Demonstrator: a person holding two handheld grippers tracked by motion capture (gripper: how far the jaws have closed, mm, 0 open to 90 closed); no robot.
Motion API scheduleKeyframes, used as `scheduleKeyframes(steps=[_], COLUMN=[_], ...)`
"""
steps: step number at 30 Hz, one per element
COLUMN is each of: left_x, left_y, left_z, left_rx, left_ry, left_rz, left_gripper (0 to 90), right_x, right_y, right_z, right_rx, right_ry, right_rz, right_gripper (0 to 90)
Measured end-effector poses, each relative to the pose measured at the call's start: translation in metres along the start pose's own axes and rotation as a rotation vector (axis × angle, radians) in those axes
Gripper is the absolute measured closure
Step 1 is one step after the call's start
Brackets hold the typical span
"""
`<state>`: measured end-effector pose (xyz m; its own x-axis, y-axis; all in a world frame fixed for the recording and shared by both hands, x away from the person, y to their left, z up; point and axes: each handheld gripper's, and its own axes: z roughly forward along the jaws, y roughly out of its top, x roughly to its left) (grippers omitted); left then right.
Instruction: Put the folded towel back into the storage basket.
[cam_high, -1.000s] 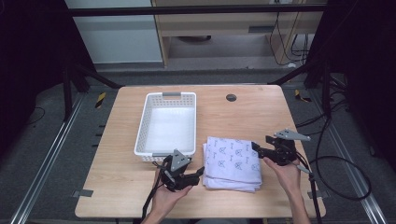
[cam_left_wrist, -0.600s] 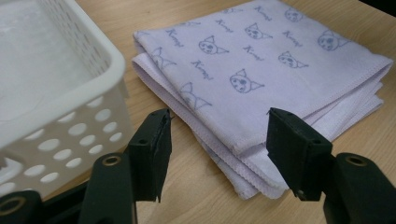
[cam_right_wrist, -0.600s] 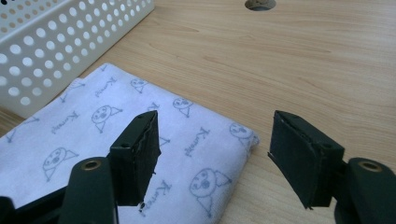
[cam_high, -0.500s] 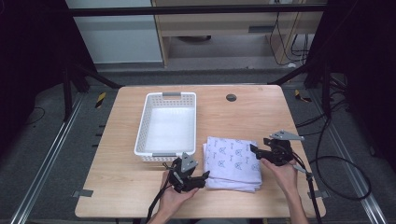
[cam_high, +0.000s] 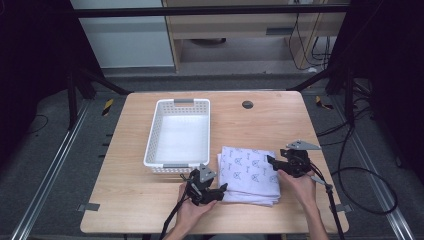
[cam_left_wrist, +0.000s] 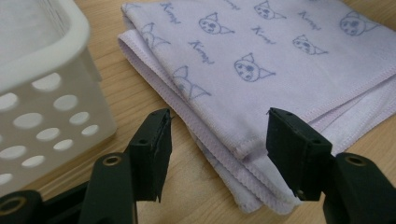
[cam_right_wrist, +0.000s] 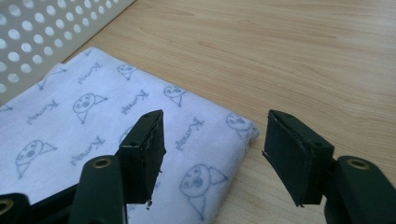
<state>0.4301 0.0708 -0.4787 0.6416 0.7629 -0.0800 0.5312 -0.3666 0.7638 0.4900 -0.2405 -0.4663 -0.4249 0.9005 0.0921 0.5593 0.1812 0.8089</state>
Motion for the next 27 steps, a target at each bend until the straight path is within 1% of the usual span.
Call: scheduleKeyframes(steps=[1,3,4,7,8,10,13,19,21,26,27], left_x=[0.0,0.0,0.0,0.0,0.0,0.001,0.001,0.001,0.001,0.002,0.002], left_y=[0.0,0.0,0.0,0.0,0.001,0.001,0.001,0.001,0.0,-0.001,-0.001], left_z=[0.001,0.003,0.004,0.008,0.009,0.01,0.014,0.02,0.023,0.025,0.026], left_rx=[0.004,0.005,0.01,0.004,0.004,0.01,0.007,0.019,0.022,0.032,0.032], left_ry=[0.003,0.002,0.002,0.003,0.003,0.004,0.004,0.008,0.006,0.004,0.003], left_rz=[0.0,-0.005,-0.002,-0.018,-0.021,-0.022,-0.033,-0.037,-0.042,-0.048,-0.048], left_gripper=[39.8,39.6,39.5,38.9,38.5,38.0,37.8,37.1,36.9,36.3,36.6], right_x=[0.001,0.0,0.0,0.0,0.0,0.0,0.0,-0.001,0.0,0.001,0.002], right_y=[0.0,-0.001,-0.001,-0.002,-0.002,-0.003,-0.004,-0.007,-0.008,-0.01,-0.011], right_z=[0.001,0.003,0.004,0.006,0.008,0.009,0.012,0.017,0.019,0.024,0.025], right_rx=[0.004,0.006,0.008,0.016,0.021,0.029,0.039,0.064,0.073,0.092,0.099], right_ry=[0.001,0.0,-0.001,-0.004,-0.004,-0.005,-0.005,-0.004,0.0,-0.009,-0.007], right_rz=[0.008,0.005,0.001,0.004,-0.002,0.001,-0.001,0.007,0.006,-0.01,-0.003], right_gripper=[38.1,38.7,38.7,39.0,39.3,39.7,40.4,41.6,41.7,41.8,42.0])
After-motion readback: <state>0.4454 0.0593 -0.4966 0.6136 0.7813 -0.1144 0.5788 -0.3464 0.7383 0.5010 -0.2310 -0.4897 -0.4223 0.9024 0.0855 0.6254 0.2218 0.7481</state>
